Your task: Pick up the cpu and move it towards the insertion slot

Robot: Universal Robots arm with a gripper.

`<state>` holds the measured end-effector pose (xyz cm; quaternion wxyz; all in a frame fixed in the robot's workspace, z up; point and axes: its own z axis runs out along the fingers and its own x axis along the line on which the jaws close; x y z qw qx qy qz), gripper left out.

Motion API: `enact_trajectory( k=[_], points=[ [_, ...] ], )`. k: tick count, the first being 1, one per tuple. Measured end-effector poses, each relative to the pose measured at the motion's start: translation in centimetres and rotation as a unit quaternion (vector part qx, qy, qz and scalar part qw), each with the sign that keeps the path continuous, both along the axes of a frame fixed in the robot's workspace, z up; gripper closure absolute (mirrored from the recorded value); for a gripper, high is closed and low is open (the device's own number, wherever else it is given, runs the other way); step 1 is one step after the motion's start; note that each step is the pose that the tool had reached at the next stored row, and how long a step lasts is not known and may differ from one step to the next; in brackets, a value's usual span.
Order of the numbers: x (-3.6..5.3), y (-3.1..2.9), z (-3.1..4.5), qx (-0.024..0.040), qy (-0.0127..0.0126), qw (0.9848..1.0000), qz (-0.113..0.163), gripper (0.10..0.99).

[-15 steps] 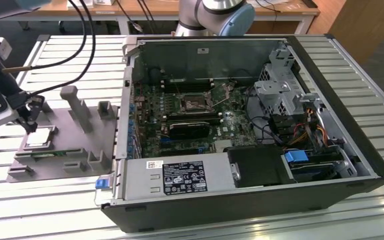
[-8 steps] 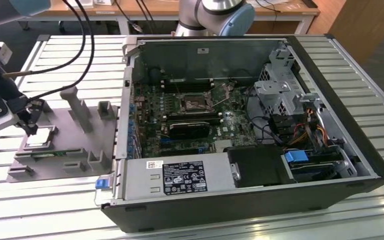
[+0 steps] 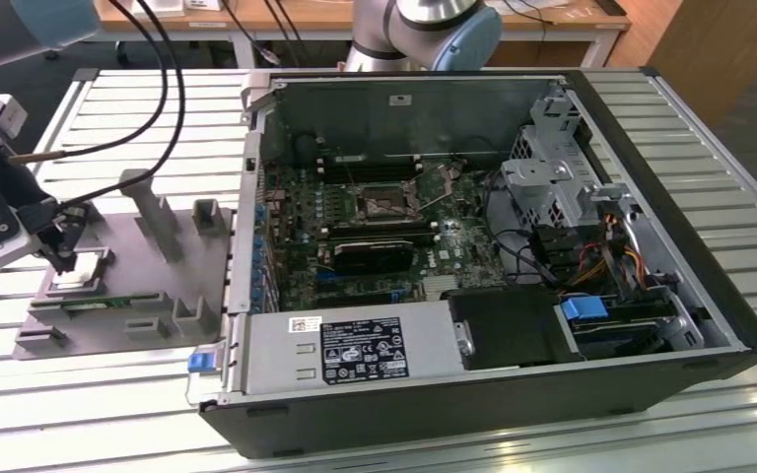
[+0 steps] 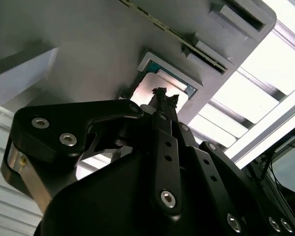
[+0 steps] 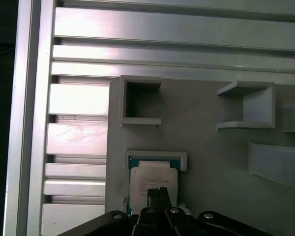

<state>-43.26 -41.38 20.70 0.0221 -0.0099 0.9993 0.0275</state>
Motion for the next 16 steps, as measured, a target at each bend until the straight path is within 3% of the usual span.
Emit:
enact_trajectory(
  k=[5,11,16],
  points=[
    [-0.01,0.01,-0.85,0.0003,-0.0004,1.0000,0.000,0.984],
    [0.00,0.01,-0.86,0.0003,-0.0003,1.0000,0.000,0.984],
    [-0.01,0.00,-0.87,0.0003,-0.0003,1.0000,0.000,0.855]
  ],
)
